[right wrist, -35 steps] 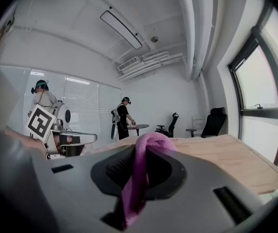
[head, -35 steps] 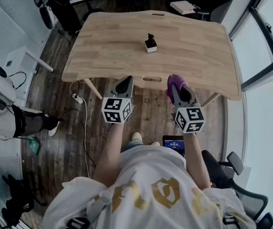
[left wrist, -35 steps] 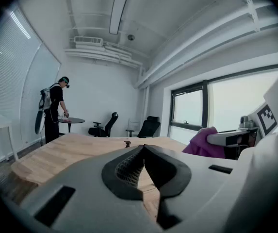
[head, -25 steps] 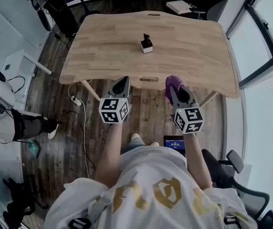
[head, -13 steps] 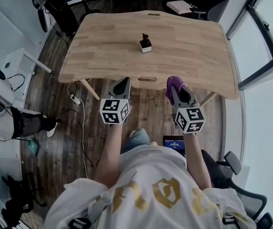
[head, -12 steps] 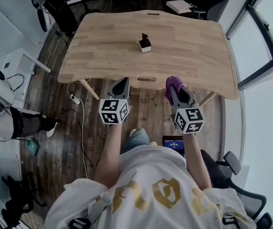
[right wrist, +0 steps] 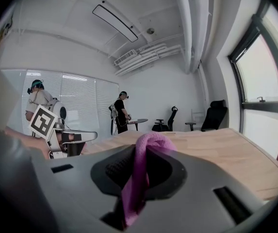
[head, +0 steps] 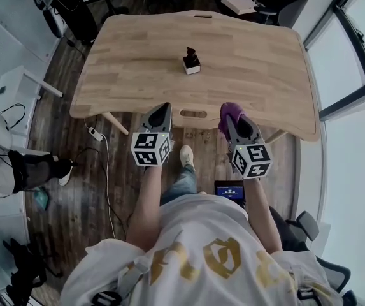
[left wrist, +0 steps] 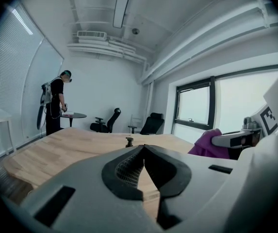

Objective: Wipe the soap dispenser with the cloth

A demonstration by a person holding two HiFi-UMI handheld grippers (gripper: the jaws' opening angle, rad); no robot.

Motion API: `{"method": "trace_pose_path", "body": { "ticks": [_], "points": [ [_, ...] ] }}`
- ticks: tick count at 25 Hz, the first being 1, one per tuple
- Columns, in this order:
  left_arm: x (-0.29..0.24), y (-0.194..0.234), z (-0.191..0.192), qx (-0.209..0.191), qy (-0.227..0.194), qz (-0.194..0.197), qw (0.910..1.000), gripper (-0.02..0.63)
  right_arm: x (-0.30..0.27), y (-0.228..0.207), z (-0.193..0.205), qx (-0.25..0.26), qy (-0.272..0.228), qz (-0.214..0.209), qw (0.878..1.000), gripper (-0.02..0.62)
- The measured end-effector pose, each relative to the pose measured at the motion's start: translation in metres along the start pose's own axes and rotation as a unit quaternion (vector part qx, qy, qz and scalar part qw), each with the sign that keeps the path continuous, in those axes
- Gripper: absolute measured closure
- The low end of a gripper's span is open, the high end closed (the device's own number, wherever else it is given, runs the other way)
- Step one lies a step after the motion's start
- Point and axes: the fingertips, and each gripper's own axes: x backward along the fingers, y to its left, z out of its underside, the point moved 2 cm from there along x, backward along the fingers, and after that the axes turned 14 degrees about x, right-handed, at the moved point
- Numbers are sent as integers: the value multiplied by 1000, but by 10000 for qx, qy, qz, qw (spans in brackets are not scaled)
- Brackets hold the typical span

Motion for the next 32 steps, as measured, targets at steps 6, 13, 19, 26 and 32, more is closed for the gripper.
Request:
{"method": "trace_pose_path", "body": {
  "ticks": [6, 13, 19, 26, 32],
  "points": [
    [-69, 25, -30, 37, 21, 131, 9999, 597, -62, -36, -9, -70, 97, 131, 9998, 545],
    [-146, 69, -61, 111, 125, 241, 9996, 597, -151, -58, -26, -105, 194, 103, 9997, 545],
    [-200, 98, -82, 97, 184, 433, 9988, 595, -207, -74, -33, -108, 277, 185, 9994, 545],
    [-239, 105, -89, 46, 303, 663, 9973, 595, -231, -86, -34, -179, 326, 360, 9987, 545],
    [-248, 102, -86, -52, 394, 764, 9963, 595, -236, -93, -26, -306, 385, 437, 9978, 545]
  ]
}}
